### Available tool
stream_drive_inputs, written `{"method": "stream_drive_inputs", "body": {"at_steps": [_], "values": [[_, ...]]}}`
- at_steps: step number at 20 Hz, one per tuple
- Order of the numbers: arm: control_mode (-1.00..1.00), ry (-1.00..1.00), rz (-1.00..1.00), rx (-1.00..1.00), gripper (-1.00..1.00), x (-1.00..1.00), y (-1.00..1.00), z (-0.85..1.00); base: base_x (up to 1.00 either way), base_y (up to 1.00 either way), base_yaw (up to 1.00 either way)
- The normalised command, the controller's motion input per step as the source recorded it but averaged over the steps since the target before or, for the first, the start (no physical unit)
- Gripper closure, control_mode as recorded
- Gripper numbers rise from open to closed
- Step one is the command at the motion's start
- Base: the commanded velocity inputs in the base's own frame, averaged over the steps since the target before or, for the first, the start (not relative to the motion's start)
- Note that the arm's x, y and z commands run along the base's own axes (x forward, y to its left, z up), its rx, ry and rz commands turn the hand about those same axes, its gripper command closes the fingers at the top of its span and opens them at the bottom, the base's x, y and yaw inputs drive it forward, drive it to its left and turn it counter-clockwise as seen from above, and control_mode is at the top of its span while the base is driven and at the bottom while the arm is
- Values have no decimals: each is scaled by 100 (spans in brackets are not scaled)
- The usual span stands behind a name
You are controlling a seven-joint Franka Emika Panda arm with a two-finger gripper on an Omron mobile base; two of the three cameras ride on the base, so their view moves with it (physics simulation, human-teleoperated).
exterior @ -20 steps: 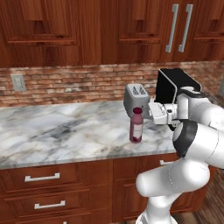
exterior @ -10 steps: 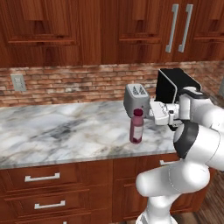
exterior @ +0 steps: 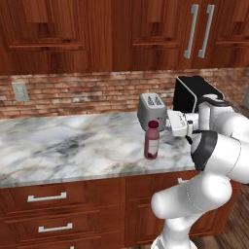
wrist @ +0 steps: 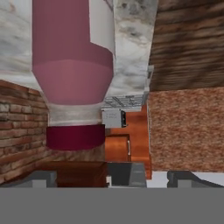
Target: There is a wine glass and glass cup on the dining counter. Place the wine bottle next to the wine glass and the juice bottle next to the glass cup.
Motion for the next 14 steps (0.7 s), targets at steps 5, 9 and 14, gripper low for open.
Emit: {"method": "stream_drive_inputs", "body": {"at_steps": [5,9,14], "values": [[-100,0,0,0,-100,10,-5,-6,0,0,0],[-100,0,0,-4,-100,18,1,-14,0,0,0],[-100,0,1,-5,-100,15,3,-15,0,0,0]]}}
